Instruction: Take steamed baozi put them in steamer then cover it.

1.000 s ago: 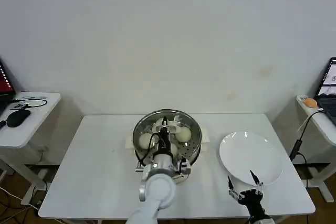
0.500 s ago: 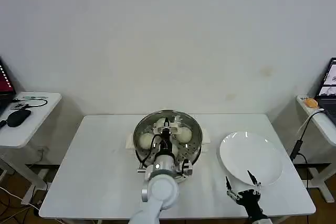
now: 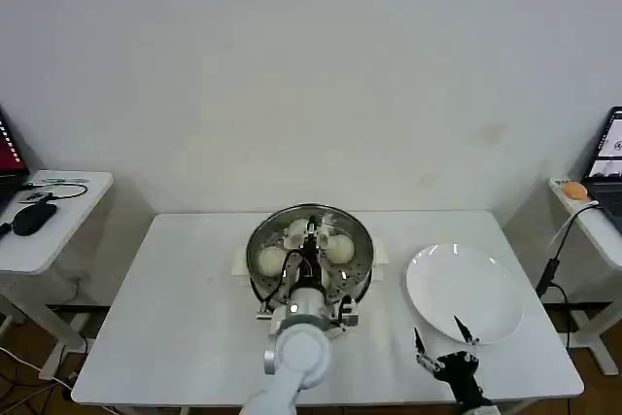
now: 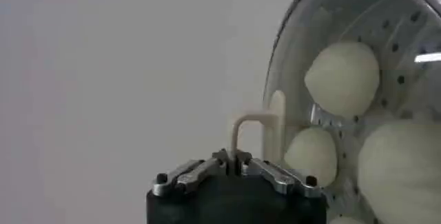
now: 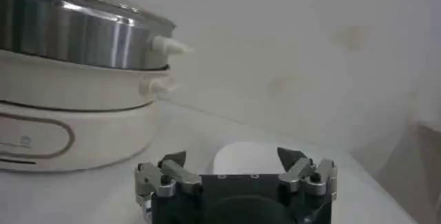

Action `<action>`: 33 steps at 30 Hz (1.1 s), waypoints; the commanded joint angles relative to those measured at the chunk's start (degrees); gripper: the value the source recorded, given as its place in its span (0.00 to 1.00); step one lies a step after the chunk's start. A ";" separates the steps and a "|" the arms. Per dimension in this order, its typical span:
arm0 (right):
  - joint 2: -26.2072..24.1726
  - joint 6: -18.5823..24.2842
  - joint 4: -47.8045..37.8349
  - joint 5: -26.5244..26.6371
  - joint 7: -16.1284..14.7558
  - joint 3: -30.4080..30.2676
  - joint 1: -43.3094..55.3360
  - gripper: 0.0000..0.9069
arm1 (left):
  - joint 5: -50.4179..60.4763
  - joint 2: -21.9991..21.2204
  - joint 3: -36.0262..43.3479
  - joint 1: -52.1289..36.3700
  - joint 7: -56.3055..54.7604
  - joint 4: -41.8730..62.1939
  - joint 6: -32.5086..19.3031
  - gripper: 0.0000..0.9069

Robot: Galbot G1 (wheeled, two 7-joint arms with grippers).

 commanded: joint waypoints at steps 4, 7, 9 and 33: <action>0.02 0.11 0.06 -0.34 -0.04 -0.25 -0.17 1.00 | -0.95 2.17 0.06 1.03 0.63 -3.32 -0.02 1.00; 0.01 0.16 0.10 -0.46 -0.04 -0.36 -0.31 1.00 | -2.01 4.36 0.01 1.97 0.84 -5.65 0.00 1.00; -0.01 0.20 0.04 -0.56 -0.04 -0.45 -0.36 1.00 | -3.48 6.28 -0.06 2.94 0.92 -7.98 0.01 1.00; -0.36 0.01 0.68 -0.53 0.37 -1.05 -1.66 1.00 | -57.33 22.30 -12.76 26.86 -18.24 -34.07 -13.40 1.00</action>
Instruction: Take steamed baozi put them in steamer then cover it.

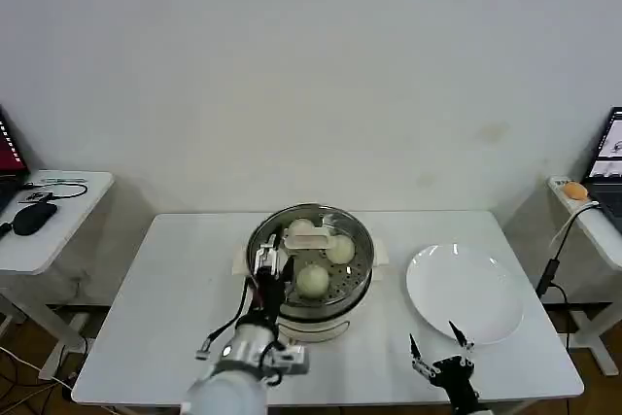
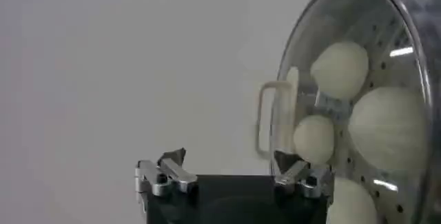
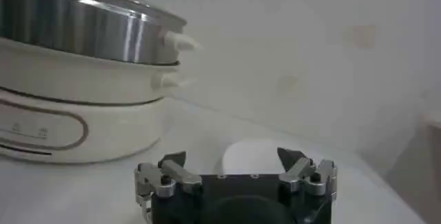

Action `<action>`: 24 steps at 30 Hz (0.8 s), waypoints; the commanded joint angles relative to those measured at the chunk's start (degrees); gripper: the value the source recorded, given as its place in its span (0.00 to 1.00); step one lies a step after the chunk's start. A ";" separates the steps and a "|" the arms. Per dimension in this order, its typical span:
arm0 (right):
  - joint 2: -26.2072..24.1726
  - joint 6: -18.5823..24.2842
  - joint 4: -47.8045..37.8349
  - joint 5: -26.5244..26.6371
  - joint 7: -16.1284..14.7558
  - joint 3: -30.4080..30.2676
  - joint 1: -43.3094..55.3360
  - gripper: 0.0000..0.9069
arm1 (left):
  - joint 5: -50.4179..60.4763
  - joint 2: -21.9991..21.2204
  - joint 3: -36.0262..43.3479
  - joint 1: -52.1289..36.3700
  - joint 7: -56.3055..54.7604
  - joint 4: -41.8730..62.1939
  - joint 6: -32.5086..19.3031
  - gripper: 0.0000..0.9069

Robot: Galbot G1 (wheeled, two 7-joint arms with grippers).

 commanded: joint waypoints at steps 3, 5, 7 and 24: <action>-0.60 -0.68 1.85 1.01 0.43 0.02 -1.49 1.00 | -56.41 4.27 -18.96 17.18 -22.69 -8.63 -21.17 1.00; -1.28 -2.28 2.70 1.92 0.76 -0.18 -2.16 1.00 | -68.87 2.67 -25.39 19.23 -24.49 -6.09 -27.48 1.00; -1.80 -4.02 3.85 2.72 1.15 -0.74 -2.83 1.00 | -80.31 1.47 -30.71 21.89 -25.35 -4.67 -28.61 1.00; -7.46 -11.89 15.95 13.75 2.38 -1.00 -12.21 1.00 | -78.88 -0.71 -33.05 34.78 -21.48 1.54 -28.02 1.00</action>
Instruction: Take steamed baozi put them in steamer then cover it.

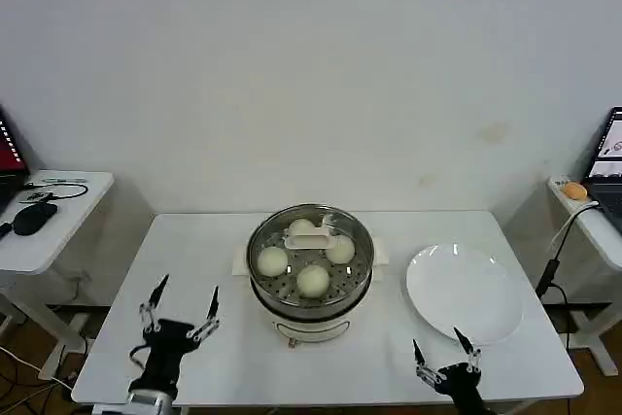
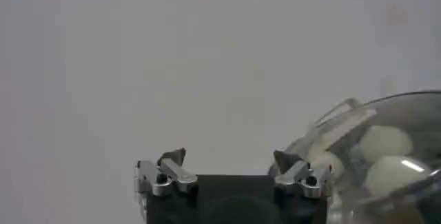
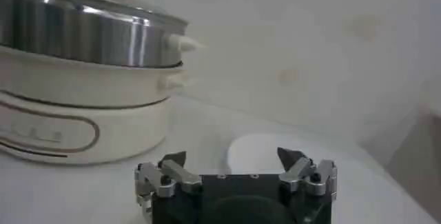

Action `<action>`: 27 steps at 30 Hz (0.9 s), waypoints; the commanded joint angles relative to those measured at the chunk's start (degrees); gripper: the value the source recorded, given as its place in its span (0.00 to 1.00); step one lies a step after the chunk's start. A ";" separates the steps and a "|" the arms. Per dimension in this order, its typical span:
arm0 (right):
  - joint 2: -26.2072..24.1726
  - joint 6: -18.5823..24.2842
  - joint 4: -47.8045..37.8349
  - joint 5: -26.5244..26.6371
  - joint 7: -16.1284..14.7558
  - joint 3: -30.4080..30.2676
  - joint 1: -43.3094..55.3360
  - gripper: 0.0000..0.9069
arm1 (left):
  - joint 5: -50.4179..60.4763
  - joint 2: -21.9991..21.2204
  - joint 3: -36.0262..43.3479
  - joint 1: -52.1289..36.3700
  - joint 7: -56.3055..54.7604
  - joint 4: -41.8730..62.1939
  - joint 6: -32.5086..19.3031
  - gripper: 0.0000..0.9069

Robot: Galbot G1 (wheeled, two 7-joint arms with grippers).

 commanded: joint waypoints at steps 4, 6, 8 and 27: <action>-4.16 -3.93 9.41 9.10 1.20 0.56 -7.27 1.00 | -7.61 -1.98 -5.69 9.57 -1.31 5.28 -5.67 1.00; -3.73 -3.76 9.93 8.93 1.59 0.26 -7.29 1.00 | -7.40 -2.12 -5.87 9.74 -1.43 5.10 -5.48 1.00; -3.29 -3.59 10.31 8.72 1.67 -0.44 -7.34 1.00 | -7.24 -2.30 -5.81 9.87 -1.65 5.15 -5.68 1.00; -1.94 -6.63 10.77 7.11 4.16 -3.49 -6.61 1.00 | -6.05 -2.99 -4.76 10.60 -2.36 5.32 -4.41 1.00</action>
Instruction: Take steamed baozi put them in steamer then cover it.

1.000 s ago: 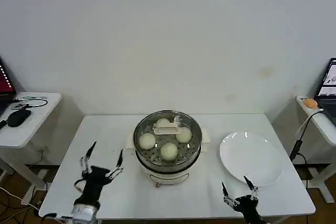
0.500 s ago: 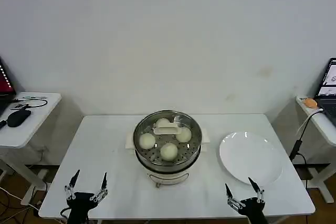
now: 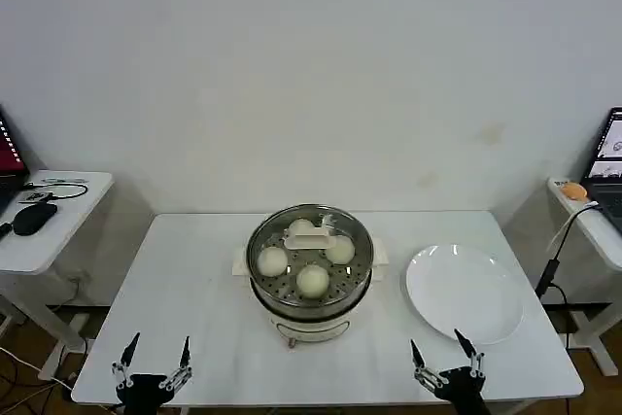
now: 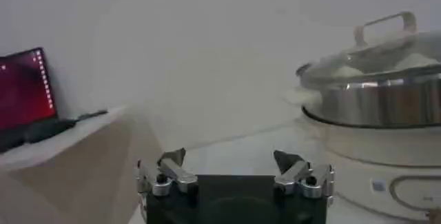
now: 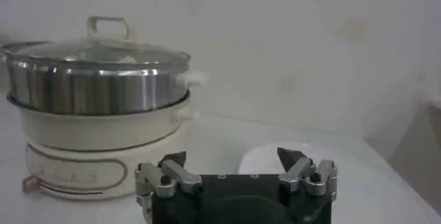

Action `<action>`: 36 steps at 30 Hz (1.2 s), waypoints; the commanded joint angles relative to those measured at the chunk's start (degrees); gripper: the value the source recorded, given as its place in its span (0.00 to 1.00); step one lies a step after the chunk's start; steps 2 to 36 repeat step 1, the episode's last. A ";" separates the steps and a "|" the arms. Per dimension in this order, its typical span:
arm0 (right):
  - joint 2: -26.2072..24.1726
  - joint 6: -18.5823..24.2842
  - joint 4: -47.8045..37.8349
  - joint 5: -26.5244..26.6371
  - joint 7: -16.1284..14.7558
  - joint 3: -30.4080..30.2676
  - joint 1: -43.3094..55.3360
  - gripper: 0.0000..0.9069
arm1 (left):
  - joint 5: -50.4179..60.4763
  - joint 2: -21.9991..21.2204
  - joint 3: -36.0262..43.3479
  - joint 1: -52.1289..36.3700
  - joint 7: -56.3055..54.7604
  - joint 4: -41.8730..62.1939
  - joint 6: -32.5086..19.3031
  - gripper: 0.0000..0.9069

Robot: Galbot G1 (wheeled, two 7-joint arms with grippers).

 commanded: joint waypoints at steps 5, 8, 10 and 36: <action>0.11 -2.07 0.99 0.00 1.43 -1.58 -0.19 1.00 | 0.11 -0.36 0.00 1.14 -0.09 -0.02 1.03 1.00; 0.11 -2.07 0.99 0.00 1.43 -1.58 -0.19 1.00 | 0.11 -0.36 0.00 1.14 -0.09 -0.02 1.03 1.00; 0.11 -2.07 0.99 0.00 1.43 -1.58 -0.19 1.00 | 0.11 -0.36 0.00 1.14 -0.09 -0.02 1.03 1.00; 0.11 -2.07 0.99 0.00 1.43 -1.58 -0.19 1.00 | 0.11 -0.36 0.00 1.14 -0.09 -0.02 1.03 1.00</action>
